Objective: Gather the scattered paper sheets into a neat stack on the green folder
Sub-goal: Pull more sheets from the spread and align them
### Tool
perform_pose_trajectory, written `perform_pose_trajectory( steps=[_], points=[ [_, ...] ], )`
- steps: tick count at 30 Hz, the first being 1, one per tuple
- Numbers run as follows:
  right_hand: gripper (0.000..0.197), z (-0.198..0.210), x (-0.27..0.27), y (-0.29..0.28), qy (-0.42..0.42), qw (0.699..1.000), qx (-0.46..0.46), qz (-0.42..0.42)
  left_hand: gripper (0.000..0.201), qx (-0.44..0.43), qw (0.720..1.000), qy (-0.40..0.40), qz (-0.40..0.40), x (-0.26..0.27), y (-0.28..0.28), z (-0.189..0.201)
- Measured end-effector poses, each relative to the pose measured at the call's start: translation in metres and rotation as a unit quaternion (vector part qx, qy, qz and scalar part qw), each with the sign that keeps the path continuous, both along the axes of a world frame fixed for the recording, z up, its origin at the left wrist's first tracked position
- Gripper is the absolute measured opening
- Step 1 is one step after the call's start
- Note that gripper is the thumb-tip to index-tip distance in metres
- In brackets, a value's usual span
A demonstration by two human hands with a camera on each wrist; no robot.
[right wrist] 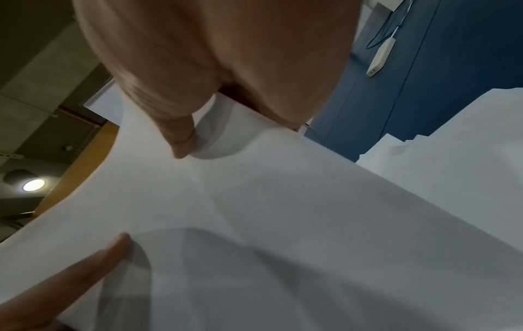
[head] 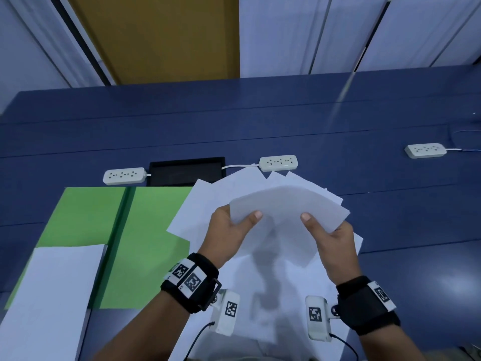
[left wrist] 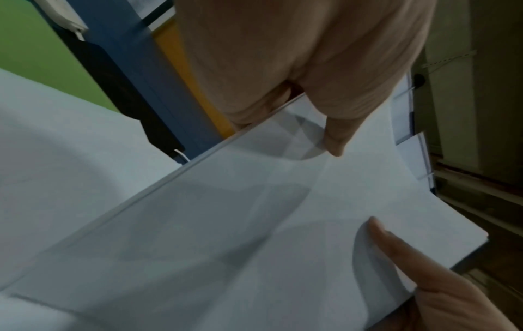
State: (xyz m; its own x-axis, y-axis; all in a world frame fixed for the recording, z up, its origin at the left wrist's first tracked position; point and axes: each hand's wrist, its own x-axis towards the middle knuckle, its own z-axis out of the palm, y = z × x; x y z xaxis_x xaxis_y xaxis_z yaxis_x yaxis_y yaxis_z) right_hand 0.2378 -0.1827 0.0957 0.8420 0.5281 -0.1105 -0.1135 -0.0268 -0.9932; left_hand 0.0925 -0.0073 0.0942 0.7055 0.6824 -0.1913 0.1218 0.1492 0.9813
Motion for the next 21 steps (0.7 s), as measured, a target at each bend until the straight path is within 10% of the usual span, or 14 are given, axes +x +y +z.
perform_pose_trajectory(
  steps=[21],
  points=[
    [0.017,-0.044,-0.008,-0.009,0.006,0.997,-0.071,0.007,0.022,0.036,0.995,0.09,-0.026,-0.007,-0.002,-0.034]
  ],
)
